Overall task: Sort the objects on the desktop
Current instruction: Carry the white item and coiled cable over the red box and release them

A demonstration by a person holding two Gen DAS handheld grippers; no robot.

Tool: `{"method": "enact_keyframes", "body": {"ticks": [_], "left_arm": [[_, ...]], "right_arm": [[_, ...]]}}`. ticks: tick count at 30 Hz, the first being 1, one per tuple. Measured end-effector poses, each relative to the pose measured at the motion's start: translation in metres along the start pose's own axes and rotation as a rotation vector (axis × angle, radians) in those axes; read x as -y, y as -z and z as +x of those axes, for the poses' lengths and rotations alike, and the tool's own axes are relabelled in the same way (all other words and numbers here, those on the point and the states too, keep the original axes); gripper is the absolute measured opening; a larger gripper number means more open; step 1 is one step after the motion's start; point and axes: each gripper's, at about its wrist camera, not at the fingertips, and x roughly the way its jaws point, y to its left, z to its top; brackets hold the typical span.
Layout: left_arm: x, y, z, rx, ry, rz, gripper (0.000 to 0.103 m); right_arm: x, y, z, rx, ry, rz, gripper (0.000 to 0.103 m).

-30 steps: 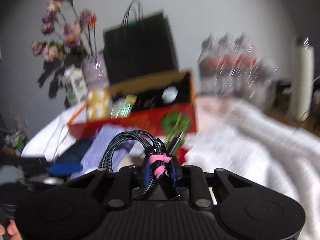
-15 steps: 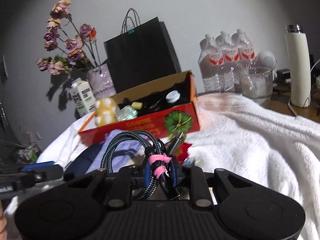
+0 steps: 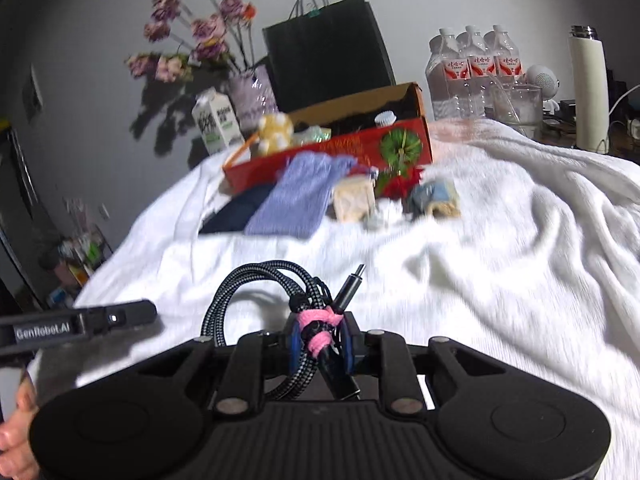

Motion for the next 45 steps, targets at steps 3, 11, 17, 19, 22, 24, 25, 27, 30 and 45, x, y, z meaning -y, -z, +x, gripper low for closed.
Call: {"method": "enact_keyframes", "body": {"ticks": [3, 11, 17, 19, 22, 24, 25, 27, 30, 45], "left_arm": [[0.000, 0.012, -0.015, 0.011, 0.005, -0.005, 0.029], [0.002, 0.028, -0.040, 0.028, 0.013, -0.007, 0.029], [0.004, 0.025, -0.045, 0.047, 0.019, -0.001, 0.029], [0.004, 0.016, -0.045, 0.056, 0.023, 0.004, 0.029], [0.003, -0.014, -0.043, 0.070, 0.081, 0.014, 0.029], [0.005, -0.046, -0.039, 0.084, 0.135, 0.026, 0.029], [0.007, -0.065, -0.036, 0.095, 0.154, 0.035, 0.029], [0.014, -0.109, -0.024, 0.126, 0.185, 0.064, 0.029], [0.030, -0.177, 0.016, 0.161, 0.166, 0.113, 0.029], [0.018, -0.328, 0.335, -0.083, -0.084, 0.056, 0.030]], "right_arm": [[-0.005, 0.008, -0.018, 0.018, 0.003, -0.005, 0.019], [-0.015, 0.012, -0.056, 0.074, 0.032, -0.033, 0.019], [-0.021, 0.011, -0.059, 0.089, 0.042, -0.057, 0.019], [-0.021, 0.007, -0.058, 0.091, 0.040, -0.058, 0.019], [-0.020, -0.014, -0.056, 0.110, 0.020, -0.079, 0.019], [-0.018, -0.040, -0.053, 0.146, 0.013, -0.108, 0.019], [-0.017, -0.058, -0.051, 0.169, 0.018, -0.127, 0.019], [-0.012, -0.097, -0.040, 0.216, 0.045, -0.170, 0.019], [0.004, -0.169, -0.004, 0.234, 0.086, -0.204, 0.019], [0.043, -0.318, 0.316, -0.137, 0.350, -0.364, 0.019]]}}
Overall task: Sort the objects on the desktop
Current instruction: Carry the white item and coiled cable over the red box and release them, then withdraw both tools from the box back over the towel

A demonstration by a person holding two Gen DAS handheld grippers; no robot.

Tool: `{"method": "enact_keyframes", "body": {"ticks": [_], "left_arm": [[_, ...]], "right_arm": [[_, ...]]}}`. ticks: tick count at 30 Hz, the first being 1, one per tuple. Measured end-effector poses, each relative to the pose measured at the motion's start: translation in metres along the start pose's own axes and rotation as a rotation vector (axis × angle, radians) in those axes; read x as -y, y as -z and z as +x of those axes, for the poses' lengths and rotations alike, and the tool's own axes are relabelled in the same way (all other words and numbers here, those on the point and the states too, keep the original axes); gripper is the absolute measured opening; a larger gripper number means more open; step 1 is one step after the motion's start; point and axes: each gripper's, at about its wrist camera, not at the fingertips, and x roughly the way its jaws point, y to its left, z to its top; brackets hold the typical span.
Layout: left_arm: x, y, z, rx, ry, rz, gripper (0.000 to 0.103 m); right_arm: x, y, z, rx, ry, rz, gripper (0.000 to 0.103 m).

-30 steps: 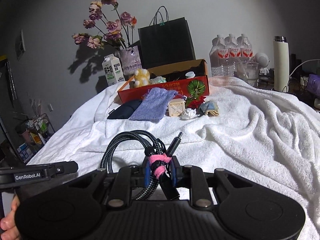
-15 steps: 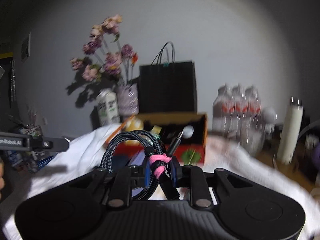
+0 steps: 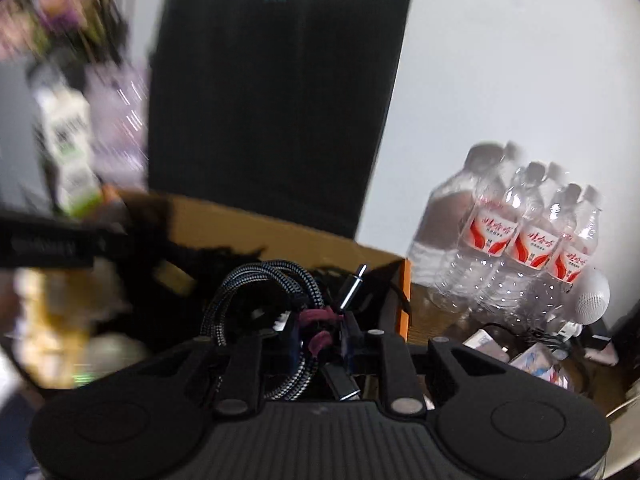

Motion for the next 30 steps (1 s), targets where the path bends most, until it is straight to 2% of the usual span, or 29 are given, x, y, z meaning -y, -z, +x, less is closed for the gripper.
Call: {"method": "enact_keyframes", "body": {"ticks": [2, 3, 5, 6, 7, 8, 9, 11, 12, 14, 16, 17, 18, 19, 22, 26, 30], "left_arm": [[-0.001, -0.007, 0.014, 0.010, -0.007, -0.021, 0.038], [-0.003, -0.010, 0.019, -0.001, -0.008, -0.036, 0.052], [-0.007, -0.013, 0.019, -0.005, 0.013, -0.057, 0.053], [-0.010, -0.014, 0.017, -0.001, 0.030, -0.057, 0.057], [-0.011, -0.014, 0.012, 0.002, 0.044, -0.055, 0.069], [-0.013, -0.013, 0.007, 0.003, 0.051, -0.052, 0.073], [-0.015, -0.012, 0.001, 0.003, 0.046, -0.049, 0.075], [-0.019, -0.010, -0.012, -0.005, 0.039, -0.043, 0.079], [-0.020, -0.010, -0.018, -0.016, 0.036, -0.044, 0.085], [-0.020, -0.005, -0.036, -0.045, 0.008, -0.048, 0.087], [-0.018, 0.005, -0.058, -0.077, -0.015, -0.032, 0.087], [-0.017, 0.013, -0.071, -0.079, -0.021, -0.025, 0.087], [-0.016, 0.023, -0.085, -0.075, -0.026, -0.022, 0.090], [-0.017, 0.034, -0.100, -0.069, -0.029, -0.024, 0.094], [-0.024, 0.074, -0.144, -0.062, -0.037, -0.014, 0.095], [-0.036, 0.128, -0.204, -0.087, 0.036, -0.005, 0.100], [-0.048, 0.171, -0.267, -0.121, 0.083, -0.002, 0.100]], "right_arm": [[-0.007, -0.001, 0.017, -0.023, 0.058, -0.053, 0.019], [-0.011, -0.003, 0.021, -0.030, 0.083, -0.076, 0.021], [-0.011, -0.005, 0.021, -0.022, 0.094, -0.088, 0.029], [-0.007, -0.006, 0.014, 0.000, 0.076, -0.074, 0.038], [-0.004, -0.010, 0.007, 0.020, 0.059, -0.051, 0.043], [0.001, -0.012, -0.003, 0.040, 0.042, -0.024, 0.054], [0.005, -0.014, -0.013, 0.059, 0.025, 0.006, 0.061], [0.012, -0.018, -0.033, 0.077, -0.027, 0.055, 0.061], [0.014, -0.020, -0.042, 0.080, -0.053, 0.071, 0.061], [0.017, -0.020, -0.065, 0.087, -0.087, 0.104, 0.062], [0.017, -0.013, -0.090, 0.098, -0.100, 0.128, 0.069], [0.017, -0.006, -0.104, 0.105, -0.102, 0.140, 0.077], [0.016, 0.002, -0.116, 0.112, -0.108, 0.142, 0.081], [0.016, 0.012, -0.128, 0.115, -0.121, 0.145, 0.081], [0.015, 0.048, -0.165, 0.099, -0.185, 0.186, 0.081], [0.013, 0.105, -0.228, 0.133, -0.298, 0.234, 0.081], [0.003, 0.156, -0.298, 0.172, -0.351, 0.211, 0.084]]}}
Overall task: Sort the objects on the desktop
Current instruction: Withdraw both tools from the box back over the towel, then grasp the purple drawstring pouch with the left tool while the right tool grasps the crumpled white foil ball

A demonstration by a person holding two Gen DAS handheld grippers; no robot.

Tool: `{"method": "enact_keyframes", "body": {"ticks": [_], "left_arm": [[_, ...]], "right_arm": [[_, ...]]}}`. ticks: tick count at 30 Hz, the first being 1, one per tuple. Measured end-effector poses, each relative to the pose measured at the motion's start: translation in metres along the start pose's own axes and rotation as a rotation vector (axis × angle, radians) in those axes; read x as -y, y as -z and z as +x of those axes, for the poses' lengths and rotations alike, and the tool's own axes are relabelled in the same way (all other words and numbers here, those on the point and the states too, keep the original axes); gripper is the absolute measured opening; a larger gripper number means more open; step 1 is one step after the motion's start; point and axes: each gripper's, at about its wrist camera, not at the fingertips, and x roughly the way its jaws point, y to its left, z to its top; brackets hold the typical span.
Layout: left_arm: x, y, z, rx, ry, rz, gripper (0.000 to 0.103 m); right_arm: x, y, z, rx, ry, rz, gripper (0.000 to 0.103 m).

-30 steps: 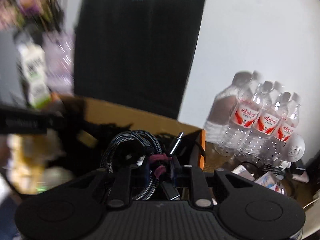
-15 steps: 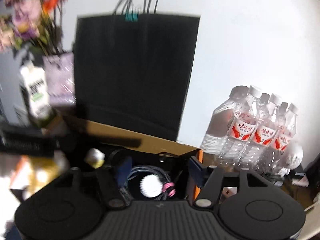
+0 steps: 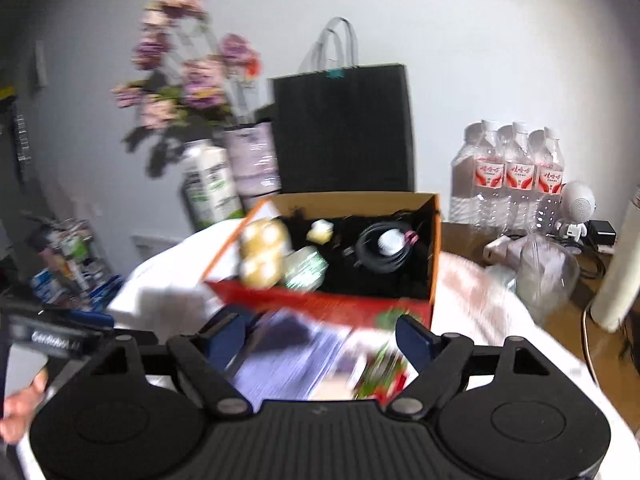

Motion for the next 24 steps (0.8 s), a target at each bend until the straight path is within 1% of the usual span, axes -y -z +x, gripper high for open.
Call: {"method": "enact_keyframes", "body": {"ticks": [2, 4, 6, 7, 9, 12, 13, 15, 16, 17, 19, 21, 22, 23, 24], "left_arm": [[-0.001, 0.024, -0.034, 0.051, 0.007, 0.025, 0.102], [-0.001, 0.052, -0.063, 0.114, 0.013, 0.042, 0.103], [0.001, 0.082, -0.078, 0.150, 0.008, 0.045, 0.103], [0.003, 0.097, -0.082, 0.166, 0.006, 0.053, 0.103], [0.010, 0.128, -0.082, 0.213, -0.018, 0.041, 0.103], [0.021, 0.175, -0.065, 0.288, -0.040, 0.035, 0.103], [0.026, 0.188, -0.057, 0.310, -0.055, 0.036, 0.103], [0.034, 0.206, -0.046, 0.318, -0.090, 0.019, 0.103], [0.035, 0.212, -0.042, 0.312, -0.080, 0.021, 0.103], [0.037, 0.213, -0.039, 0.304, -0.052, 0.031, 0.103], [0.038, 0.210, -0.034, 0.296, -0.016, 0.058, 0.103], [0.037, 0.199, -0.027, 0.310, -0.021, 0.063, 0.103], [0.039, 0.189, -0.021, 0.313, -0.012, 0.066, 0.103], [0.039, 0.176, -0.013, 0.315, 0.009, 0.076, 0.102], [0.042, 0.163, -0.004, 0.315, 0.024, 0.083, 0.102]], "right_arm": [[-0.010, 0.021, -0.034, 0.018, -0.018, -0.014, 0.087], [-0.015, 0.045, -0.064, 0.043, -0.038, 0.020, 0.091], [-0.019, 0.073, -0.083, 0.054, -0.058, 0.018, 0.093], [-0.021, 0.087, -0.088, 0.065, -0.051, 0.019, 0.093], [-0.025, 0.117, -0.089, 0.084, 0.002, 0.017, 0.096], [-0.030, 0.164, -0.078, 0.131, 0.106, 0.028, 0.096], [-0.030, 0.176, -0.071, 0.123, 0.133, 0.045, 0.096], [-0.028, 0.196, -0.058, 0.093, 0.156, 0.079, 0.093], [-0.028, 0.201, -0.052, 0.072, 0.158, 0.084, 0.092], [-0.026, 0.204, -0.046, 0.053, 0.151, 0.080, 0.090], [-0.021, 0.204, -0.039, 0.048, 0.137, 0.067, 0.087], [-0.014, 0.195, -0.035, 0.072, 0.133, 0.070, 0.085], [-0.012, 0.189, -0.032, 0.086, 0.129, 0.063, 0.084], [-0.010, 0.181, -0.027, 0.094, 0.126, 0.049, 0.081], [-0.007, 0.174, -0.020, 0.100, 0.125, 0.031, 0.075]]}}
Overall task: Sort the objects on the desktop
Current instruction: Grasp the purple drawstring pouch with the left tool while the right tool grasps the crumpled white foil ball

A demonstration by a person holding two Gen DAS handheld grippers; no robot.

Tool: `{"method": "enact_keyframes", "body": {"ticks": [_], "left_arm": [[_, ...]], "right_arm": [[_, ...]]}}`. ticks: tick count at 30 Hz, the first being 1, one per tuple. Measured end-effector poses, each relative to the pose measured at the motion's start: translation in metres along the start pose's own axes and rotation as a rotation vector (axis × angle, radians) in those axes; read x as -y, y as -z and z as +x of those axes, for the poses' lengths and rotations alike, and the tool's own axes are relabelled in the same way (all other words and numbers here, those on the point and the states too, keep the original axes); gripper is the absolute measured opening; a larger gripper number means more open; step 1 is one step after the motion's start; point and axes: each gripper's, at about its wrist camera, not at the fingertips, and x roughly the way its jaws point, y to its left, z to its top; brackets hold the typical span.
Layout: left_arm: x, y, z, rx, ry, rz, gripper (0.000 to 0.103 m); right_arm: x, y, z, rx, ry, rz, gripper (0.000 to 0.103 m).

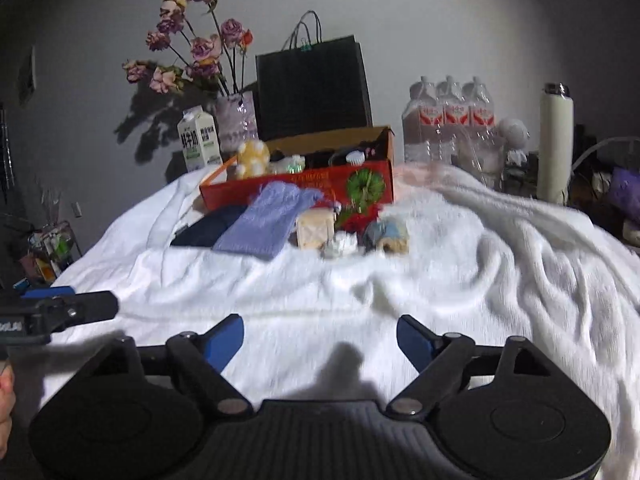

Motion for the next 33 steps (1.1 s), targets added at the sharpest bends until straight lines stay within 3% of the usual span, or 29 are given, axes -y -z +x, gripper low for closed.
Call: {"method": "enact_keyframes", "body": {"ticks": [3, 7, 9, 11, 12, 13, 14, 15, 16, 18, 23, 26, 30, 33], "left_arm": [[0.001, -0.032, 0.055, -0.031, 0.008, 0.018, 0.093], [0.001, -0.057, 0.134, -0.071, -0.053, 0.082, 0.083], [-0.005, -0.061, 0.165, -0.126, -0.051, 0.053, 0.078], [-0.015, -0.061, 0.183, -0.192, 0.000, -0.020, 0.058], [-0.020, -0.060, 0.187, -0.221, 0.025, -0.064, 0.039], [-0.026, -0.059, 0.188, -0.242, 0.045, -0.109, 0.032], [-0.030, -0.057, 0.186, -0.246, 0.052, -0.142, 0.027], [-0.031, -0.057, 0.181, -0.248, 0.049, -0.149, 0.009], [-0.031, -0.058, 0.175, -0.258, 0.045, -0.145, 0.005], [-0.033, -0.061, 0.155, -0.247, 0.076, -0.179, 0.003], [-0.042, -0.059, 0.085, -0.194, 0.212, -0.239, 0.002], [-0.053, -0.042, 0.046, -0.222, 0.248, -0.307, 0.002], [-0.064, -0.004, 0.004, -0.283, 0.224, -0.359, 0.003], [-0.057, 0.022, -0.014, -0.311, 0.131, -0.274, 0.006]], "right_arm": [[0.006, -0.023, 0.035, -0.004, 0.010, -0.045, 0.057], [0.007, -0.040, 0.083, -0.035, 0.002, -0.094, 0.052], [0.006, -0.044, 0.103, -0.055, -0.008, -0.111, 0.047], [0.006, -0.045, 0.122, -0.080, 0.005, -0.124, 0.042], [0.007, -0.045, 0.130, -0.098, 0.015, -0.125, 0.040], [0.008, -0.044, 0.138, -0.118, 0.022, -0.121, 0.038], [0.009, -0.042, 0.144, -0.134, 0.029, -0.113, 0.032], [0.010, -0.040, 0.146, -0.124, 0.031, -0.106, 0.031], [0.010, -0.038, 0.146, -0.115, 0.029, -0.103, 0.031], [0.010, -0.039, 0.143, -0.111, 0.028, -0.091, 0.021], [0.007, -0.042, 0.108, -0.099, -0.039, -0.045, 0.020], [-0.001, -0.036, 0.071, -0.093, -0.077, -0.034, 0.020], [-0.014, -0.014, 0.031, -0.124, -0.136, -0.046, 0.020], [-0.020, 0.006, 0.016, -0.166, -0.159, -0.044, 0.020]]}}
